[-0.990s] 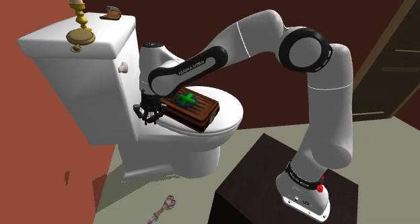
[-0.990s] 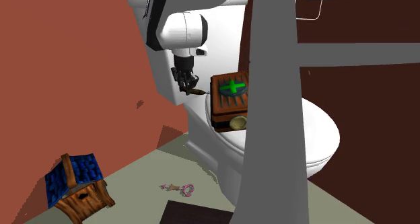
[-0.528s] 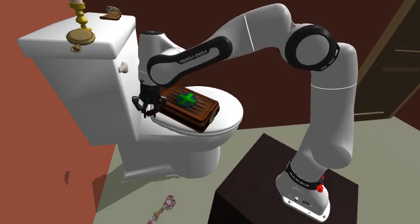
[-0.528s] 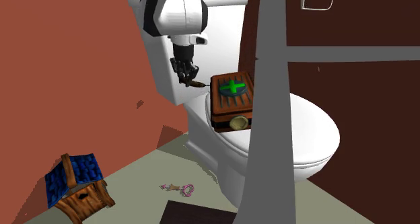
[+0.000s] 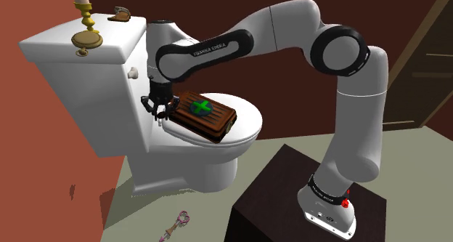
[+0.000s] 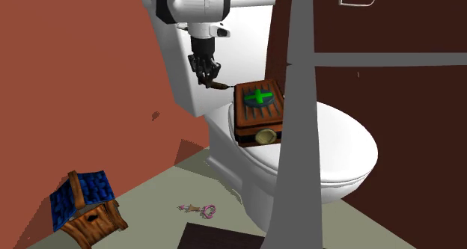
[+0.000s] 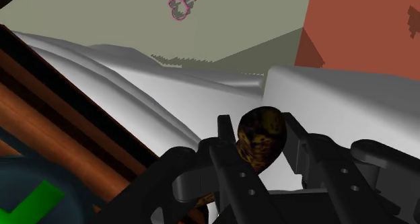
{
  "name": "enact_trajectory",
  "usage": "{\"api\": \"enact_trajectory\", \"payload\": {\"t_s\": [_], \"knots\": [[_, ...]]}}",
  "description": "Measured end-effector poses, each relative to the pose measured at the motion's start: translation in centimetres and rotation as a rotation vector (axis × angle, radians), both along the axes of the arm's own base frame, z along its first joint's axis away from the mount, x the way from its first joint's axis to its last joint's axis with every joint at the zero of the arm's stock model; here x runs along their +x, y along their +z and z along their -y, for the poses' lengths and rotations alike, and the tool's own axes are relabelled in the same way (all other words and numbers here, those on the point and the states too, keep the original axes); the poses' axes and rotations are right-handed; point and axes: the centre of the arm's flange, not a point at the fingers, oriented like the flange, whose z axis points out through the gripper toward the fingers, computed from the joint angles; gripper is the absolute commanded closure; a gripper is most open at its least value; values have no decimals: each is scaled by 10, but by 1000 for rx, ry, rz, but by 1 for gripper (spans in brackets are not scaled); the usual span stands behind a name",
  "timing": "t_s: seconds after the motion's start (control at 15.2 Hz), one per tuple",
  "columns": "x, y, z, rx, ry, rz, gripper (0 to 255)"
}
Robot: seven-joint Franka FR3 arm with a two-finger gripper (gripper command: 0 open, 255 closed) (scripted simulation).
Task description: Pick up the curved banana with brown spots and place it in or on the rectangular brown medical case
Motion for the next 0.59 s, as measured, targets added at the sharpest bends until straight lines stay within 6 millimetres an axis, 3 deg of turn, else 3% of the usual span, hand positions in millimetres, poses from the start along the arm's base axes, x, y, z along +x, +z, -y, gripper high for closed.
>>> {"api": "enact_trajectory", "payload": {"t_s": [0.59], "knots": [[0, 49, 2, 3, 2, 5, 255]]}}
